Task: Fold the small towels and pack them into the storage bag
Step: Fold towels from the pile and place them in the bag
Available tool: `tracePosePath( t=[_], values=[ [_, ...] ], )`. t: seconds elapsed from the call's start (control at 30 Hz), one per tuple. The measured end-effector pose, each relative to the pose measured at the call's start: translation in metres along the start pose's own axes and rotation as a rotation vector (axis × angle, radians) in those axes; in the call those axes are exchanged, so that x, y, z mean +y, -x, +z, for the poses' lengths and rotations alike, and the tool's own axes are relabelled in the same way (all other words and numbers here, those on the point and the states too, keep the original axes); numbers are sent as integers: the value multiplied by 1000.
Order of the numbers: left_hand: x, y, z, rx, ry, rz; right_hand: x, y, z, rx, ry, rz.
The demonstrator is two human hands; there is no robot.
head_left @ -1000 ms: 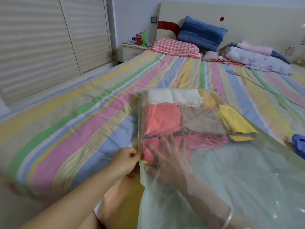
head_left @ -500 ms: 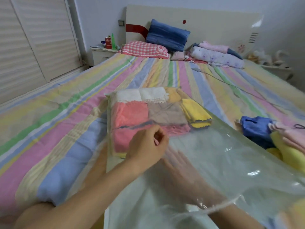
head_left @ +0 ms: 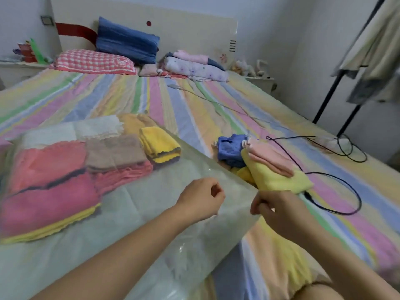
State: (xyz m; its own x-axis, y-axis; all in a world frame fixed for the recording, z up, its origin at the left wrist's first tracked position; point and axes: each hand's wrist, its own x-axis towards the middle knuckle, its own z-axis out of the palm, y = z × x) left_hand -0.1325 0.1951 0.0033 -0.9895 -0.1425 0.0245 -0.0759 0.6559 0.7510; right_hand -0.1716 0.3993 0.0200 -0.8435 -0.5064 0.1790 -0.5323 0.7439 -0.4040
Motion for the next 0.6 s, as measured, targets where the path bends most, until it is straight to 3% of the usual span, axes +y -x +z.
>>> tracePosePath(
  t=[0.1,0.17,0.37,0.6],
  values=[
    [1,-8,15,-17,-20,-22,24,-20,-2,232,-42,69],
    [-2,-11,23,-48,-47,-57,41,-38,2,275,36,89],
    [-11,-14,37,-133,111,-248,74,-100,9,186,218,95],
    [-14,-15,31,-168,273,-318,96,-137,18,128,368,101]
  ],
)
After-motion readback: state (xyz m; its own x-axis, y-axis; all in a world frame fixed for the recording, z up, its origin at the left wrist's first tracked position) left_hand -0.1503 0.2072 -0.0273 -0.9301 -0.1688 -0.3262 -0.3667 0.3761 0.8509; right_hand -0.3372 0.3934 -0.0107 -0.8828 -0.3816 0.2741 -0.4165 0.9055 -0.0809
